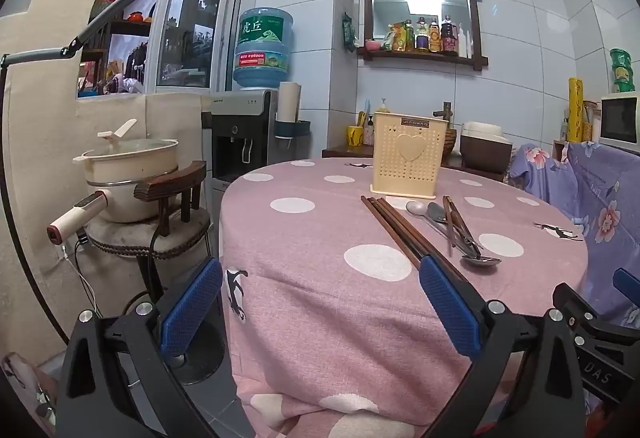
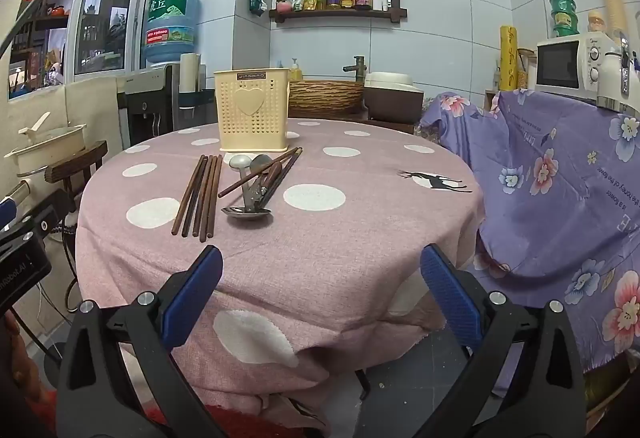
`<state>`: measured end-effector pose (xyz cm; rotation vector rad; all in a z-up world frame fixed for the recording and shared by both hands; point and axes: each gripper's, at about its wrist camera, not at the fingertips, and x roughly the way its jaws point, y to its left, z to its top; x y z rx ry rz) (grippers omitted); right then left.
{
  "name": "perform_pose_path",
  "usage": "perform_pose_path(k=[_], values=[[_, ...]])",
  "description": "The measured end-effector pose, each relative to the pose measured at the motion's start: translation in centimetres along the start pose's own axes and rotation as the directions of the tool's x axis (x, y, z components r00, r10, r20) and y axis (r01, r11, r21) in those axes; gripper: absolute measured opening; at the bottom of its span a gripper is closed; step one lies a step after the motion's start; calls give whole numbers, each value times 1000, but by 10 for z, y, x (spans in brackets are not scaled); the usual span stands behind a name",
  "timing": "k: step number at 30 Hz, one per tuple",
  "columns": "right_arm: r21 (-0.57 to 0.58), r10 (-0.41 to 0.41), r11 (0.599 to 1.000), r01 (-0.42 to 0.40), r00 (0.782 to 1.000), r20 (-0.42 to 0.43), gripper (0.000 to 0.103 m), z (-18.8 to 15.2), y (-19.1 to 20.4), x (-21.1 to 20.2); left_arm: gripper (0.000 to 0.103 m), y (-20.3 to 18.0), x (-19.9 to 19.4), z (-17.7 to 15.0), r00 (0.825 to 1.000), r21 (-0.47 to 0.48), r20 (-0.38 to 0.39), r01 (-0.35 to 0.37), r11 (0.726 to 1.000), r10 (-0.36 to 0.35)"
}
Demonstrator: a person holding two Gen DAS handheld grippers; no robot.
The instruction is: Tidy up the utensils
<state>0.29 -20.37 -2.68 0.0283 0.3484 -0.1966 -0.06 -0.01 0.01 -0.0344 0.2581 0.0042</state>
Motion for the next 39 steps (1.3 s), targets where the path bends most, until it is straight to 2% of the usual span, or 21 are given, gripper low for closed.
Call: perform_pose_path(k=[39], values=[[-17, -1, 1000, 0, 1000, -7, 98, -2, 4, 1, 98, 0, 1, 0, 1000, -3, -17, 1, 1000, -1]])
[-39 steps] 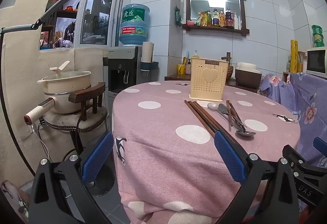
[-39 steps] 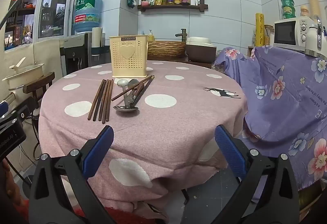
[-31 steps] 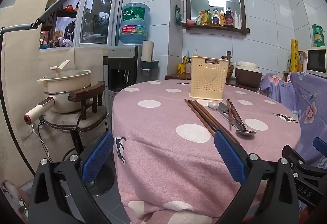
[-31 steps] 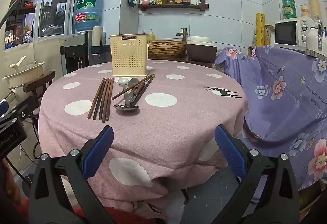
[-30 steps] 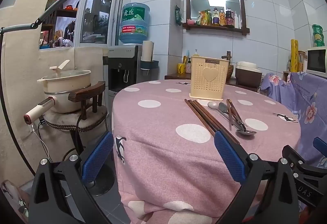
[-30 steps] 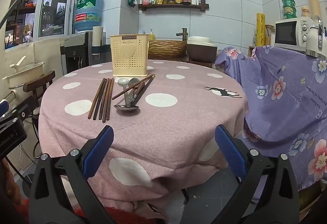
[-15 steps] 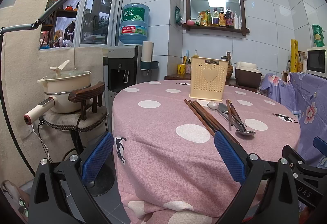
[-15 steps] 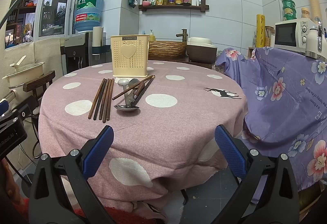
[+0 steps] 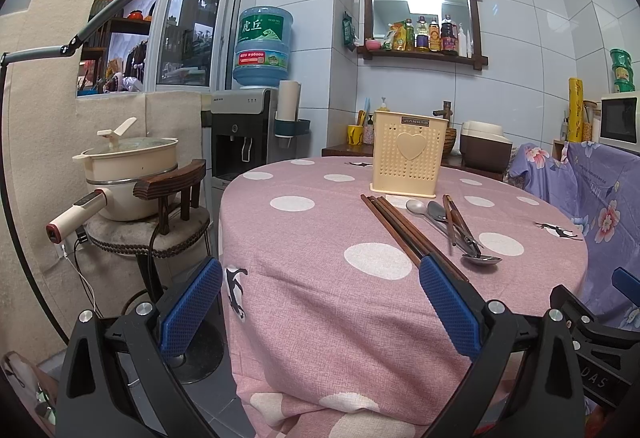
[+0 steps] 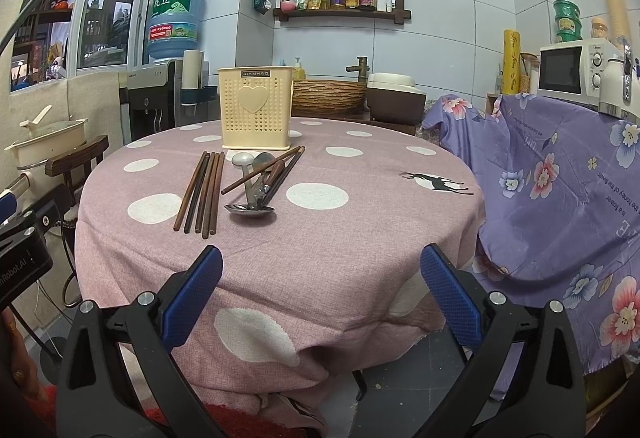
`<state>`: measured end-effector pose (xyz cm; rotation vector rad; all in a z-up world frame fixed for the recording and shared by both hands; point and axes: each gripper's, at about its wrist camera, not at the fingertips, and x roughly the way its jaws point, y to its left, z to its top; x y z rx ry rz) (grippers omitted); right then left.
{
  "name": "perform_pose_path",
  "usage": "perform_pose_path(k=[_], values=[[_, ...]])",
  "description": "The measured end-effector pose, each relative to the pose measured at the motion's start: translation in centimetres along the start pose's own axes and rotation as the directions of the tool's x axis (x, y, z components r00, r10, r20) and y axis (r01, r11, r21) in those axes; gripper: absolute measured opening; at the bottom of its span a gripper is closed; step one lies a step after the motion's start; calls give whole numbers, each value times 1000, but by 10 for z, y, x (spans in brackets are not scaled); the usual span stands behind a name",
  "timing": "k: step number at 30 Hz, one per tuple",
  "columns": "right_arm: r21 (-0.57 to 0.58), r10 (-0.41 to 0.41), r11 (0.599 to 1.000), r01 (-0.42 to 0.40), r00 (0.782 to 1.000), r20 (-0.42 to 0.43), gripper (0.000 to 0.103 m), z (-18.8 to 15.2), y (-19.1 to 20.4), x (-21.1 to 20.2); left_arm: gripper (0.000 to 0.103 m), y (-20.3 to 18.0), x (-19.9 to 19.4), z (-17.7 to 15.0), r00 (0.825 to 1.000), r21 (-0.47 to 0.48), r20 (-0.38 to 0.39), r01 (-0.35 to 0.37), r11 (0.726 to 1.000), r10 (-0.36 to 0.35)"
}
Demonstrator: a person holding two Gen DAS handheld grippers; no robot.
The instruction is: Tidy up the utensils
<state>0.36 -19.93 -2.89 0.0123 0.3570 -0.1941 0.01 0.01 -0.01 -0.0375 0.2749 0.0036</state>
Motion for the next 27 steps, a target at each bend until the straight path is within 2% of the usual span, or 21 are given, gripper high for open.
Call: perform_pose_path(k=[27], values=[[-6, -2, 1000, 2, 1000, -1, 98, -1, 0, -2, 98, -1, 3, -3, 1000, -1, 0, -1, 1000, 1]])
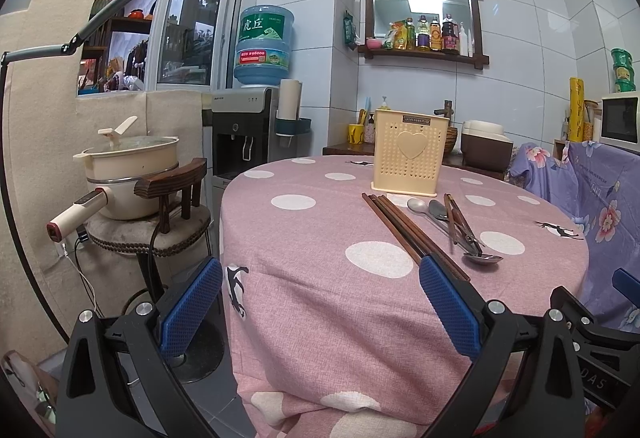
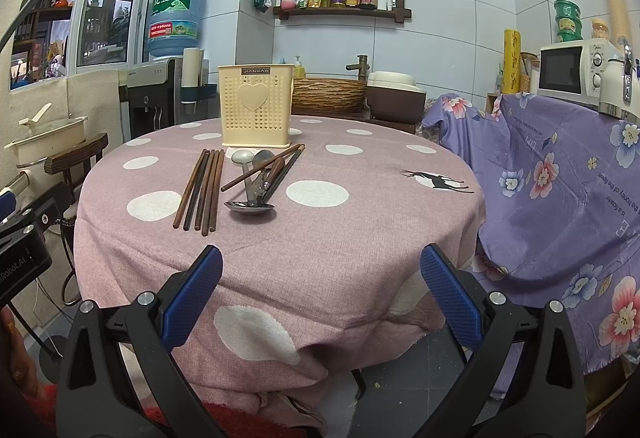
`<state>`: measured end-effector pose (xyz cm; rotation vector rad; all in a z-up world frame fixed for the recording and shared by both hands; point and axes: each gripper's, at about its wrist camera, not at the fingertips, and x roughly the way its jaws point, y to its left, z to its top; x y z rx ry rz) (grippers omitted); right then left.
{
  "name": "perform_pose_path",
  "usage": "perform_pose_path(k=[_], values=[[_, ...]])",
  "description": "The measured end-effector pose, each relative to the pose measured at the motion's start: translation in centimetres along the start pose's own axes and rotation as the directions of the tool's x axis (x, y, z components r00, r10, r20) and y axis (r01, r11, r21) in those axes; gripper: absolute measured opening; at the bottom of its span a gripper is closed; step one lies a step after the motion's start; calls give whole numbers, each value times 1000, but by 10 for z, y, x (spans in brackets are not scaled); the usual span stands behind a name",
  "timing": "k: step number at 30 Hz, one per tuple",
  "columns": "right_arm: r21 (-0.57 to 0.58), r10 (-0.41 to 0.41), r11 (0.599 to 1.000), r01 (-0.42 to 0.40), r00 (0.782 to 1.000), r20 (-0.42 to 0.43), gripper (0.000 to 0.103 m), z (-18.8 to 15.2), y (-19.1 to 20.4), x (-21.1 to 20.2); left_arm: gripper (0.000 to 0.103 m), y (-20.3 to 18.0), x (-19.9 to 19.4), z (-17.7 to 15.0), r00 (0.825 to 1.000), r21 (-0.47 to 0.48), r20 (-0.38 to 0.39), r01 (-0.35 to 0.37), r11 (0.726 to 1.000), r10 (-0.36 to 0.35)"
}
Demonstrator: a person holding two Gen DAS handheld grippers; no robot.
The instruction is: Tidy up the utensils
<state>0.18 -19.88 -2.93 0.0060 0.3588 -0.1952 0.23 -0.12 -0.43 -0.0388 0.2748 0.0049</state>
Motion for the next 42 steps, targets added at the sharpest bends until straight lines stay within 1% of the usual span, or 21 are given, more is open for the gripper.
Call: perform_pose_path(k=[14, 17, 18, 21, 42], values=[[0, 0, 1000, 0, 1000, -2, 98, -2, -1, 1, 98, 0, 0, -2, 1000, 0, -5, 0, 1000, 0], [-1, 1, 1000, -1, 1000, -6, 98, -5, -1, 1, 98, 5, 0, -8, 1000, -1, -5, 0, 1000, 0], [-2, 1, 1000, -1, 1000, -7, 98, -5, 0, 2, 98, 12, 3, -7, 1000, -4, -7, -1, 1000, 1], [-4, 2, 1000, -2, 1000, -11, 98, -6, 0, 4, 98, 14, 3, -8, 1000, -7, -11, -1, 1000, 1], [-22, 18, 1000, -19, 999, -41, 98, -6, 5, 12, 98, 11, 6, -10, 1000, -11, -25, 1, 1000, -1]])
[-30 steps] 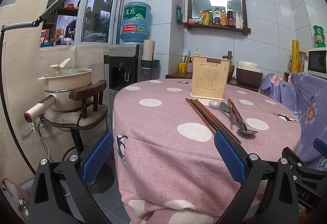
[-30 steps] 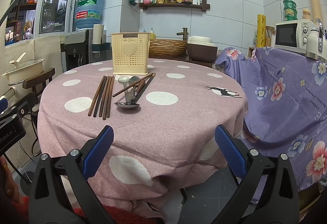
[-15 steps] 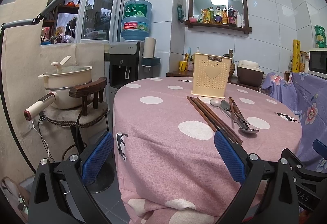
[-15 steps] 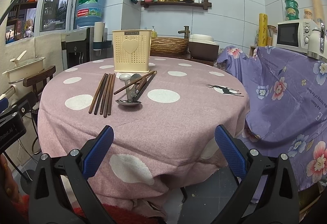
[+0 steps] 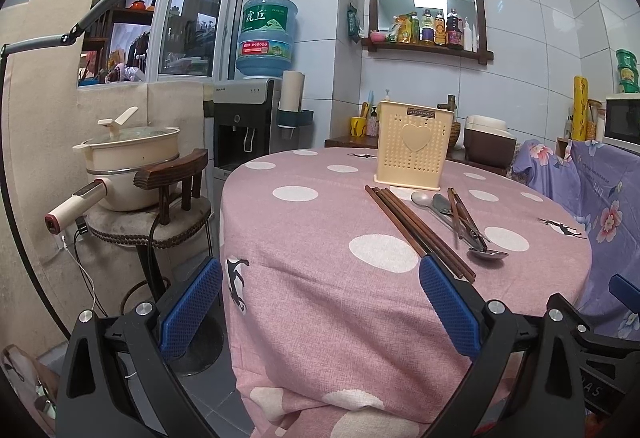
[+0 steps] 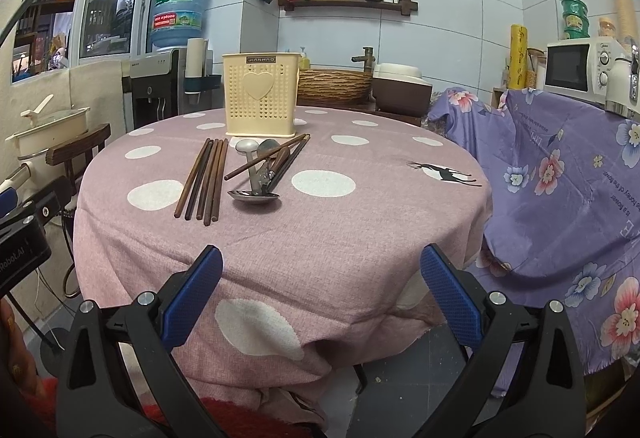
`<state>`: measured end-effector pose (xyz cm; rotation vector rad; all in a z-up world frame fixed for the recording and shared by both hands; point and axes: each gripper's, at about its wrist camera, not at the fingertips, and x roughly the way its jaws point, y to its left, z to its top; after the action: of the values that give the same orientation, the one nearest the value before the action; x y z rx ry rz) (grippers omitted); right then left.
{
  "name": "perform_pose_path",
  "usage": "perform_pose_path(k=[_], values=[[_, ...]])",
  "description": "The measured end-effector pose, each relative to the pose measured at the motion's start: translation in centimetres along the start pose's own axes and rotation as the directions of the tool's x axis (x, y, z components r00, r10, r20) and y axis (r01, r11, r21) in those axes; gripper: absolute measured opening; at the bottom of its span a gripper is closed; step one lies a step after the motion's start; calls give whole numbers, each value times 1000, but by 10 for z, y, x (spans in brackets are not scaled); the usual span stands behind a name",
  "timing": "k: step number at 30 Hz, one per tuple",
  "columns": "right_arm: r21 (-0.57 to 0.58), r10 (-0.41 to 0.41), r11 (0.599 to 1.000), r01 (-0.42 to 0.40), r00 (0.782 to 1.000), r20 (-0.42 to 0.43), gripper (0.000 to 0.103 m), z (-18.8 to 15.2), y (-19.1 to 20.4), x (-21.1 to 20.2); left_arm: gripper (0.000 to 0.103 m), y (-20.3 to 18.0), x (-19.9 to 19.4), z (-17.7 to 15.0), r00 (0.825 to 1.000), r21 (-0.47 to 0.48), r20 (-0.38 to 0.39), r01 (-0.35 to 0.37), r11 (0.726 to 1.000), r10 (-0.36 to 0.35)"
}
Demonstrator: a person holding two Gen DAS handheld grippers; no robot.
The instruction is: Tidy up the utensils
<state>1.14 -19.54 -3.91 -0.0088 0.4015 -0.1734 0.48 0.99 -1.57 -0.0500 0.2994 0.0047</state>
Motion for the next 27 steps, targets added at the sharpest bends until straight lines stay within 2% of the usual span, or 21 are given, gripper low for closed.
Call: perform_pose_path(k=[4, 9, 14, 20, 22, 24, 26, 27], values=[[5, 52, 999, -52, 998, -23, 98, 3, -2, 10, 98, -2, 7, 2, 1000, 5, -24, 9, 1000, -9], [-6, 175, 984, -175, 982, -69, 98, 15, -7, 25, 98, -4, 18, 7, 997, 16, -71, 32, 999, -30], [-37, 158, 986, -161, 984, -80, 98, 40, -17, 41, 98, -3, 42, 35, 987, 38, -128, 103, 994, -97], [-74, 140, 986, -152, 980, -142, 98, 76, -27, 82, 98, -19, 84, 79, 980, 123, -166, 128, 984, -107], [-53, 156, 985, -167, 974, -163, 98, 89, -31, 97, 95, -26, 102, 90, 969, 160, -210, 164, 973, -129], [-32, 170, 983, -179, 968, -184, 97, 103, -33, 113, 85, -35, 125, 98, 955, 194, -272, 178, 965, -121], [-13, 178, 983, -184, 961, -211, 94, 115, -33, 130, 73, -40, 150, 103, 927, 186, -350, 209, 960, -135], [2, 182, 982, -187, 956, -231, 92, 120, -33, 139, 71, -39, 159, 103, 913, 162, -380, 226, 961, -150]])
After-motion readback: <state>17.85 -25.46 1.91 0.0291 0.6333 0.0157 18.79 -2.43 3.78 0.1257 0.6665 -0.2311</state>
